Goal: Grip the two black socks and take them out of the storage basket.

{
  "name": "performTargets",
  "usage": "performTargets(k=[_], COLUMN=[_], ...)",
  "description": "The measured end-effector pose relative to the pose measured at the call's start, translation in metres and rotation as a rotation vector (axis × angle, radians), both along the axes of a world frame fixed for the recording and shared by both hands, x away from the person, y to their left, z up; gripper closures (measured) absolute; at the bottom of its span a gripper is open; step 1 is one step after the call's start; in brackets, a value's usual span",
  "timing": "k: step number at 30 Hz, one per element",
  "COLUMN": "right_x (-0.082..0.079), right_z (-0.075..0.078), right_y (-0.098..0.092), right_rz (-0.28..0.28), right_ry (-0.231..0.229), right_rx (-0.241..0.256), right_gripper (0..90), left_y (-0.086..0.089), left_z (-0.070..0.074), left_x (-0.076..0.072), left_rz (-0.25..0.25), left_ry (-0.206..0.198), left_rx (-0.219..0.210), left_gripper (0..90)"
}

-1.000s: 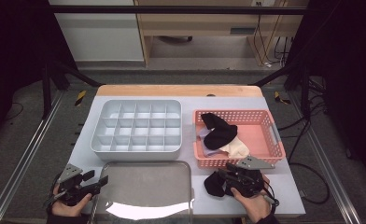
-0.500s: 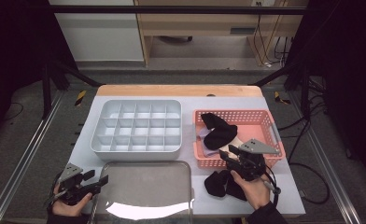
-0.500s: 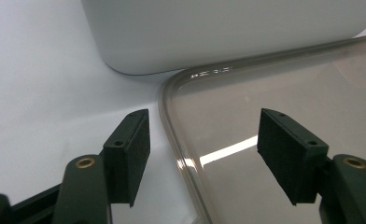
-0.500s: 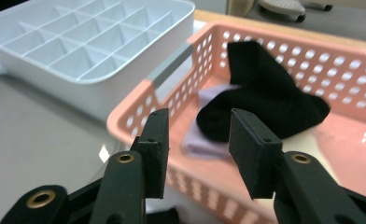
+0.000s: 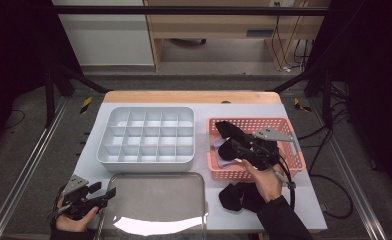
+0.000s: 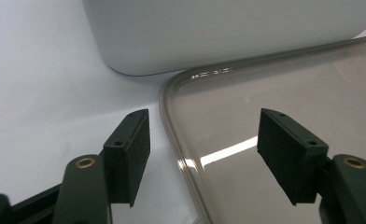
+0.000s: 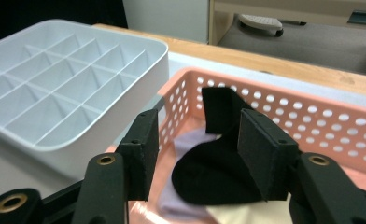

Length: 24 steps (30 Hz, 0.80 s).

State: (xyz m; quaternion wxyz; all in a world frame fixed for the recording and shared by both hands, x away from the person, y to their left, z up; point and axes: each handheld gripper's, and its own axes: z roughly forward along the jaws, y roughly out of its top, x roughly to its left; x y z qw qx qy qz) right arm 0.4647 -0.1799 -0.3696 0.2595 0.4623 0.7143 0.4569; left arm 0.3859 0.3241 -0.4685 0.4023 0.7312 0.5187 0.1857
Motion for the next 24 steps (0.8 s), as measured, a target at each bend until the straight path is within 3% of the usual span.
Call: performTargets(k=[12, 24], right_x=[0.042, 0.074], right_z=[0.005, -0.016], right_y=[0.007, 0.008], right_rz=[-0.050, -0.081], right_ry=[0.020, 0.078], right_rx=[-0.032, -0.103], right_gripper=[48.0, 51.2], left_y=[0.000, 0.000], left_z=[-0.001, -0.001], left_x=[0.000, 0.000], left_rz=[0.000, -0.002], left_ry=[0.004, 0.004], left_rx=[-0.001, -0.003], left_gripper=[34.1, 34.1])
